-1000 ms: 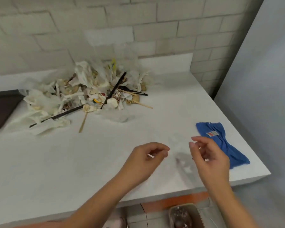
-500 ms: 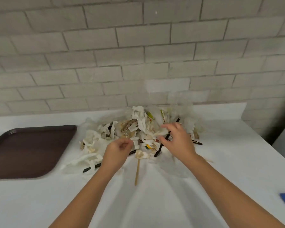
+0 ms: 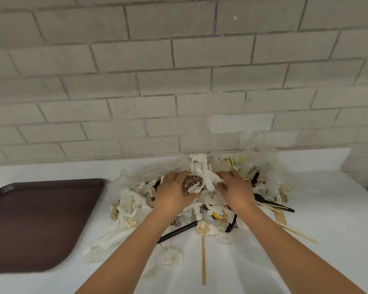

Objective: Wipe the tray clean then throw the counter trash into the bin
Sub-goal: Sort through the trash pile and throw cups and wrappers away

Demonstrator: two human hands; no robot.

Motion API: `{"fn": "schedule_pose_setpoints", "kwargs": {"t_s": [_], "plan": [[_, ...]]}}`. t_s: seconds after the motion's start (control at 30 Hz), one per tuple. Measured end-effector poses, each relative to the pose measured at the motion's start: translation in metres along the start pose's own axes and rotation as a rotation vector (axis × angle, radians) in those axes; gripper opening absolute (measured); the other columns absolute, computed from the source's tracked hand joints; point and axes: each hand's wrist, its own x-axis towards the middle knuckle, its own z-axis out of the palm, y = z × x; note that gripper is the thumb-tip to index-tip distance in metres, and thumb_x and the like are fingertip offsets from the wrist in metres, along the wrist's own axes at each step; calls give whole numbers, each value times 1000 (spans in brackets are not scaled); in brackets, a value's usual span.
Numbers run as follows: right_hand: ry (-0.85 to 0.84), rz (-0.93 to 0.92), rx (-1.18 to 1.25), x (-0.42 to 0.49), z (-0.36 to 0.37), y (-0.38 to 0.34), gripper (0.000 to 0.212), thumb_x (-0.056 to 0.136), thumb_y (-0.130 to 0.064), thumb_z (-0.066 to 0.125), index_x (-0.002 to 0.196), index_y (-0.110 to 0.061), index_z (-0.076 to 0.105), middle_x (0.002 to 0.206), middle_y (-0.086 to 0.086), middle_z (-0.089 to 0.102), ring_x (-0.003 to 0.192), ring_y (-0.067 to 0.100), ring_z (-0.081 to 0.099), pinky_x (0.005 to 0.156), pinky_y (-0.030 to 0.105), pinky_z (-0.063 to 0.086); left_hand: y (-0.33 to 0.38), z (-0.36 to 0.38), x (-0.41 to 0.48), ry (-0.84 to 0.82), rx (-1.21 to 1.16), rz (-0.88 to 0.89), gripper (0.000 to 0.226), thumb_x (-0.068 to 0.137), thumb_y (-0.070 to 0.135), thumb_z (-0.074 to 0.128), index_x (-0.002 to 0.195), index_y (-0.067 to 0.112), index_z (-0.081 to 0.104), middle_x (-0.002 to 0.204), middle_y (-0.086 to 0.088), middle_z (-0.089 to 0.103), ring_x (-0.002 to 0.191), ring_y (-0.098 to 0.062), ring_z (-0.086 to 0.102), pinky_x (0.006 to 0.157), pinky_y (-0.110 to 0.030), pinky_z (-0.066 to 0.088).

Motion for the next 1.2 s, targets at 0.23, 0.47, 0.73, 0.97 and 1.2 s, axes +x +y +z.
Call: {"fn": "schedule_pose_setpoints", "kwargs": {"t_s": [0.23,0.47,0.73,0.97,1.2], "plan": [[185,87,408,-6,-29,3,26,90,-17,47,105,-32,62,101,-6,62,65,10,59,89,42,46,-2,18,3,-9,-199,-18,63,78,72,48,127,34,54,126,5,51,121,-16,45,100,-33,40],[269,170,723,-24,-66,-5,26,93,-9,36,84,-23,57,50,-5,40,34,7,30,44,23,25,-26,-2,46,190,-107,-363,69,82,69,45,138,29,40,144,-10,32,133,-31,27,109,-47,25],[317,123,908,-46,-85,-20,40,83,-48,61,76,-10,49,57,3,36,49,13,32,48,26,27,-38,7,71,82,-256,-410,17,85,19,61,98,9,61,105,-12,64,87,-25,60,72,-29,46],[422,139,1052,-52,-81,-21,28,79,0,67,69,-17,48,63,-4,47,48,5,39,48,12,36,-30,-46,59,367,-553,-159,48,81,-14,34,108,10,66,109,-12,66,77,-20,61,60,-14,42],[383,111,1096,-72,-71,-22,35,80,4,58,90,-30,59,101,-13,64,62,-2,48,59,16,39,-20,-112,1,520,-941,-269,30,82,4,35,69,16,59,73,-7,57,68,-21,50,61,-30,40]]}}
